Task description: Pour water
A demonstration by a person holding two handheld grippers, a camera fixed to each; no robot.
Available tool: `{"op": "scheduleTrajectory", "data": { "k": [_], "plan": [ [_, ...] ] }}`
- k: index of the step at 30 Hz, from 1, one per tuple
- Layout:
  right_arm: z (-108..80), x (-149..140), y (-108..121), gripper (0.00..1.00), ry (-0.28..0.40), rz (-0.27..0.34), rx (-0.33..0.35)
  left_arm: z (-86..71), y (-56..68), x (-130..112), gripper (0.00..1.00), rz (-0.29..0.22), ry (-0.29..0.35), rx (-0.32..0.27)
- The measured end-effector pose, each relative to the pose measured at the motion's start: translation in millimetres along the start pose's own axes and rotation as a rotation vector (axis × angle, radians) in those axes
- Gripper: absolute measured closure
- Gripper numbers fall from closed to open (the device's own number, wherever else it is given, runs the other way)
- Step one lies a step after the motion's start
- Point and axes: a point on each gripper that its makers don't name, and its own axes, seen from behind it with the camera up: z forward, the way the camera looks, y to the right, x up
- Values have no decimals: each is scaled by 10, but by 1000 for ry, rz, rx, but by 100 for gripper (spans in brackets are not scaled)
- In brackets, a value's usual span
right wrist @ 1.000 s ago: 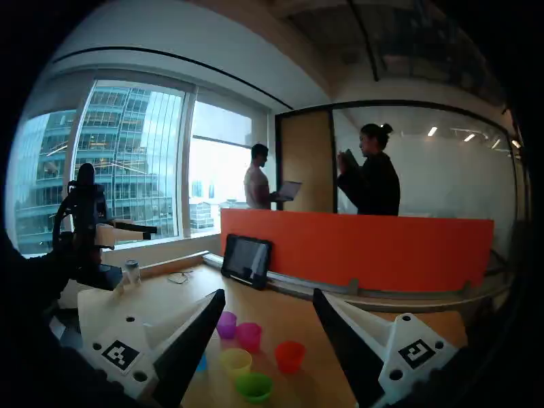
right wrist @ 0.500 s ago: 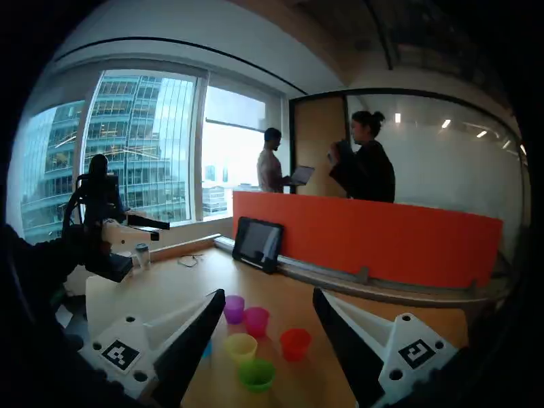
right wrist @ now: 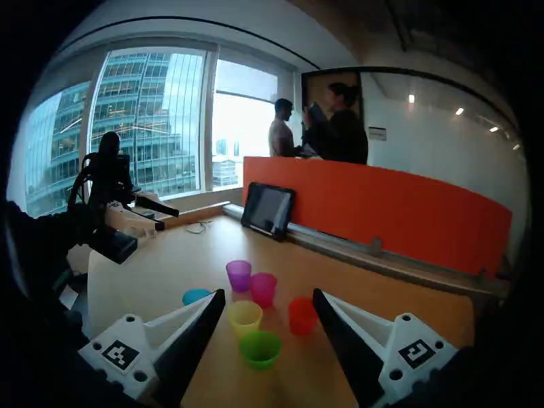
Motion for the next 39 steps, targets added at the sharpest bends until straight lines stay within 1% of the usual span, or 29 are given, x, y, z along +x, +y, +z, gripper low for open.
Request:
{"op": "scheduleTrajectory", "data": {
  "k": [6,9,15,24,33,39],
  "plan": [
    [90,-278,7,0,-52,1,16,84,18,-311,2,11,-61,-13],
    [127,-404,2,0,-75,-11,26,120,47,-462,1,17,-90,-25],
    [202,-660,5,0,-129,-30,39,173,83,-711,2,17,-137,-45],
    [309,-1007,20,0,-196,-29,63,256,148,-1072,2,32,-208,-68],
    [418,-1279,20,0,-249,-35,83,281,156,-1418,2,44,-282,-88],
    [471,-1438,25,0,-281,-48,92,331,163,-1644,2,51,-334,-99]
  ]
}}
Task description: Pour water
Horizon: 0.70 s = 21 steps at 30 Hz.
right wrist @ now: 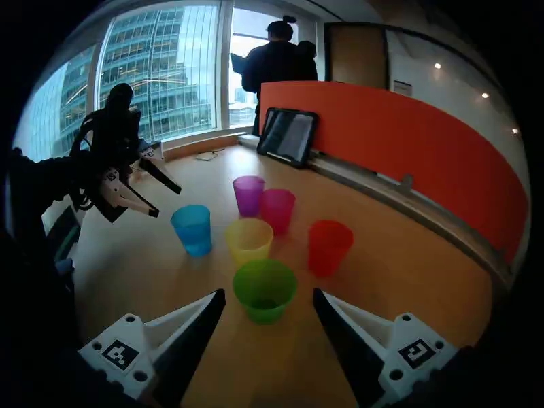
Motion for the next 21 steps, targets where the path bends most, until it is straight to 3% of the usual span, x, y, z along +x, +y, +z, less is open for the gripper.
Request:
{"op": "scheduleTrajectory", "data": {
  "k": [9,21],
  "plan": [
    [111,-180,-49,0,-42,-12,14,213,2,-149,2,4,-45,-10],
    [269,-353,-53,0,-82,-12,21,420,30,-150,2,-8,-49,-37]
  ]
}}
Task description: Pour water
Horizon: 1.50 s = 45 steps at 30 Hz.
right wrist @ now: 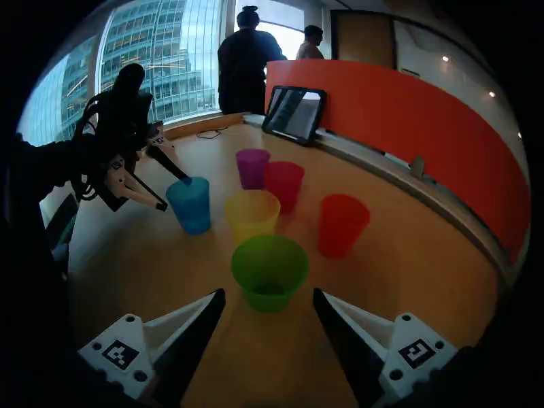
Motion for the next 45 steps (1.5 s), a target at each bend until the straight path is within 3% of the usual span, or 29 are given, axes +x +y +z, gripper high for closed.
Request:
{"op": "scheduleTrajectory", "data": {
  "k": [15,27,35,45],
  "plan": [
    [268,2,-31,0,-17,-4,22,220,71,89,2,-2,10,-30],
    [320,18,-35,0,-14,2,25,280,30,99,2,-6,14,-17],
    [331,19,-43,0,-10,4,25,297,57,110,13,-19,22,-22],
    [352,33,-68,0,-3,7,23,293,54,120,14,-28,25,-21]
  ]
}}
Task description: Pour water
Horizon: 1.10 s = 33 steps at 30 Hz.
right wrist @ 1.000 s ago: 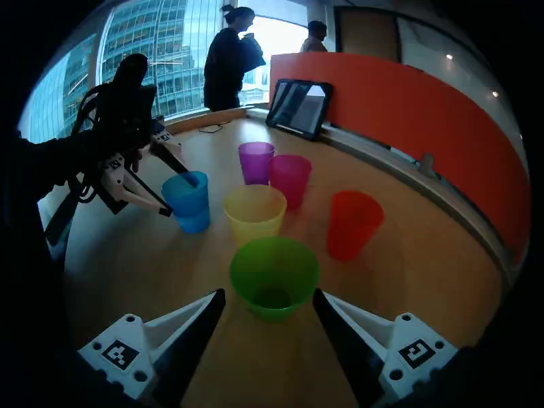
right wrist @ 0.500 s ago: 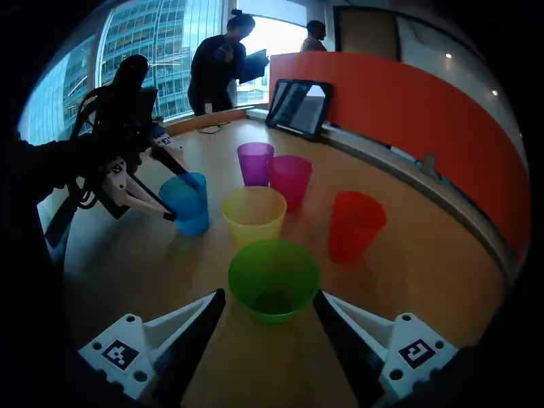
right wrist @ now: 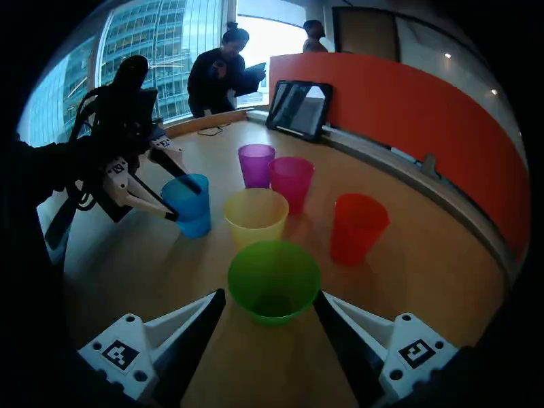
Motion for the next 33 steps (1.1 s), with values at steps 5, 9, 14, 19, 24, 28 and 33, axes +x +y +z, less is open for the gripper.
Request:
{"op": "scheduleTrajectory", "data": {
  "k": [5,9,14,19,24,28,33],
  "plan": [
    [49,20,6,0,2,9,-6,-10,-6,-1,14,5,1,5],
    [104,43,23,0,3,16,-16,-19,-10,-2,14,4,1,8],
    [150,74,51,6,9,29,-29,-32,-16,12,14,0,6,12],
    [151,103,44,9,20,40,-33,-68,-27,64,14,-5,20,18],
    [82,198,43,9,44,51,-39,-140,-27,147,14,-7,44,24],
    [-15,318,39,9,72,40,-51,-236,-18,252,13,-1,76,35],
    [-162,515,-12,9,118,23,-57,-384,10,416,13,9,123,55]
  ]
}}
